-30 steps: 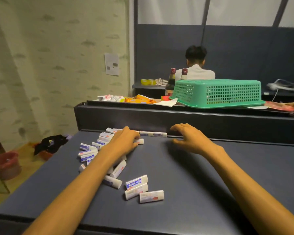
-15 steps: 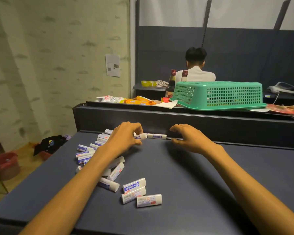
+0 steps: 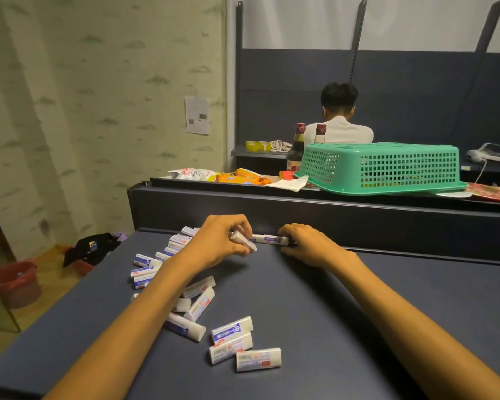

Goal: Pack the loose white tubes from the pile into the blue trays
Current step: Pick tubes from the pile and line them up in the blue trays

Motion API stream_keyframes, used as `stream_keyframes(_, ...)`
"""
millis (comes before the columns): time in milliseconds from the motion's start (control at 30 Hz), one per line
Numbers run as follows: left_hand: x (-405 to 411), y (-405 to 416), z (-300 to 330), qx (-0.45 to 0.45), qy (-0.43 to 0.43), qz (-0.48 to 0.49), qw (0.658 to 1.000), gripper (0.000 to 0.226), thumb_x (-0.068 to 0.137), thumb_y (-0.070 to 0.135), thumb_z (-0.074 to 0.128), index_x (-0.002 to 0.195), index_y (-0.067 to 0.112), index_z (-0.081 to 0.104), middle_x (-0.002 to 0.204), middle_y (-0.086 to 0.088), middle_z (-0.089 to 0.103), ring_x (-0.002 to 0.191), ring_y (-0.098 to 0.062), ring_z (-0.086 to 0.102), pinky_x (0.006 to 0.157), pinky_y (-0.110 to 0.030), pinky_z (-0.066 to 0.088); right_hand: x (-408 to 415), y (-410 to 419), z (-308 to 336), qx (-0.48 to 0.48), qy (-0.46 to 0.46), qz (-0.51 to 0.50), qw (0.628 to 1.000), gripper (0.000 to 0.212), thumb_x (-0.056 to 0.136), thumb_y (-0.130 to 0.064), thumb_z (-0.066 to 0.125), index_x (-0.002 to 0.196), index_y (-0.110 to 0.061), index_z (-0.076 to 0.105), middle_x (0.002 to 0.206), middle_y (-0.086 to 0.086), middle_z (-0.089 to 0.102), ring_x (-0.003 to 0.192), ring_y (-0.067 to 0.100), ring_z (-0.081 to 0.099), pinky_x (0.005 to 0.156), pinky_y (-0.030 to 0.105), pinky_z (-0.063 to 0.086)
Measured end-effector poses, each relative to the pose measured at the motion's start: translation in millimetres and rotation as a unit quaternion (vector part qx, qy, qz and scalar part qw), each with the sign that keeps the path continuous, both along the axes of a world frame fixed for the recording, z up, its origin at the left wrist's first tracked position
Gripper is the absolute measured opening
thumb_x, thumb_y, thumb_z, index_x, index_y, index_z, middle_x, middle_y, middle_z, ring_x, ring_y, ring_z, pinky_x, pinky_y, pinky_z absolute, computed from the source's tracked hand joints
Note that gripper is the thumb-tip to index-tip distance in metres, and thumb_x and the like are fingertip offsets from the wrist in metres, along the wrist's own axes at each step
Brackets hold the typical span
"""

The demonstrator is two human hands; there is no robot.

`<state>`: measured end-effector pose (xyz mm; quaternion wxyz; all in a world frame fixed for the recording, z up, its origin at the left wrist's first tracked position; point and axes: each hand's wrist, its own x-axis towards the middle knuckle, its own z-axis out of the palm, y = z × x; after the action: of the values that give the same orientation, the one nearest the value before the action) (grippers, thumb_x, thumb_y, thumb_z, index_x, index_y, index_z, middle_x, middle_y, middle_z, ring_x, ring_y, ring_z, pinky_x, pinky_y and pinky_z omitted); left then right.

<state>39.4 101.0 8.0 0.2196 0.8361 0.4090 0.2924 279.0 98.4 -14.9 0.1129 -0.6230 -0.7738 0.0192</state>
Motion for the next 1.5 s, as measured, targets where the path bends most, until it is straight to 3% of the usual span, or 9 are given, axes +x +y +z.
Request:
stream_keyframes(300,-6,2,-5,0.059,0.012,0.014,0.998,0.022,0.075,0.02,0.08,0.095,0.027,0.073,0.091,0.007,0.071,0.08,-0.009,0.065,0.078,-0.029,0.057,5,4,-4,0.008,0.031,-0.029,0.999,0.013,0.093,-0.03,0.058,0.104,-0.021,0.058,0.101,0.001,0.061,0.087,0.021,0.059,0.076,0.039,0.052)
stream_keyframes(500,-8,-3,-6,0.101,0.017,0.018,0.995,0.023,0.073,0.028,0.079,0.095,0.026,0.072,0.088,0.011,0.072,0.075,-0.004,0.066,0.074,-0.031,0.059,17,-15,4,0.041,0.251,-0.032,0.967,0.007,0.088,-0.023,0.068,0.093,-0.023,0.064,0.09,-0.004,0.069,0.081,0.01,0.064,0.068,0.016,0.048)
stream_keyframes(633,-5,-12,-5,0.125,-0.004,0.02,0.992,0.021,0.071,0.024,0.077,0.091,0.025,0.071,0.078,0.012,0.069,0.068,-0.005,0.064,0.068,-0.031,0.058,30,-30,5,0.019,0.38,-0.006,0.925,0.008,0.091,-0.025,0.066,0.098,-0.021,0.068,0.095,-0.001,0.073,0.092,0.014,0.07,0.086,0.034,0.056)
stream_keyframes(767,-1,-23,-6,0.127,-0.003,0.007,0.992,0.024,0.073,0.022,0.076,0.096,0.023,0.07,0.08,0.008,0.069,0.068,-0.009,0.064,0.068,-0.03,0.058,31,-50,7,0.007,0.465,-0.005,0.885,0.024,0.094,-0.017,0.061,0.117,-0.023,0.065,0.098,0.006,0.069,0.094,0.02,0.069,0.085,0.035,0.058)
stream_keyframes(900,-5,-34,-8,0.131,-0.013,-0.002,0.991,0.024,0.074,0.018,0.074,0.098,0.021,0.07,0.078,0.008,0.069,0.066,-0.008,0.064,0.066,-0.03,0.057,26,-67,8,0.053,0.495,-0.049,0.866,0.021,0.088,-0.014,0.067,0.105,-0.02,0.056,0.102,0.009,0.065,0.093,0.022,0.065,0.075,0.033,0.058)
stream_keyframes(1033,-10,-45,-7,0.147,-0.029,-0.007,0.989,0.023,0.073,0.015,0.073,0.095,0.021,0.071,0.073,0.012,0.066,0.063,-0.006,0.061,0.064,-0.029,0.054,20,-83,11,0.06,0.455,-0.038,0.888,0.014,0.089,-0.022,0.068,0.1,-0.021,0.061,0.098,0.001,0.069,0.088,0.013,0.066,0.072,0.021,0.048)
stream_keyframes(1267,-19,-56,-6,0.151,-0.037,-0.04,0.987,0.023,0.075,0.014,0.073,0.098,0.018,0.071,0.081,0.007,0.07,0.067,-0.008,0.064,0.068,-0.03,0.055,5,-114,10,0.082,0.411,-0.005,0.908,0.013,0.094,-0.018,0.06,0.103,-0.024,0.068,0.096,0.0,0.07,0.083,0.016,0.064,0.066,0.025,0.053)
stream_keyframes(1400,-13,-60,-7,0.162,-0.048,-0.072,0.983,0.023,0.075,0.014,0.073,0.098,0.016,0.071,0.081,0.004,0.071,0.067,-0.009,0.063,0.068,-0.028,0.055,0,-139,10,0.088,0.418,-0.018,0.904,0.013,0.089,-0.016,0.067,0.1,-0.021,0.072,0.089,-0.003,0.072,0.075,0.01,0.064,0.067,0.024,0.054)
stream_keyframes(1500,-2,-65,-7,0.162,-0.052,-0.096,0.981,0.024,0.077,0.014,0.074,0.1,0.016,0.071,0.083,0.004,0.071,0.068,-0.009,0.063,0.068,-0.028,0.056,4,-160,8,0.079,0.429,-0.037,0.899,0.015,0.083,-0.012,0.073,0.098,-0.017,0.074,0.09,0.001,0.074,0.077,0.018,0.067,0.071,0.028,0.057)
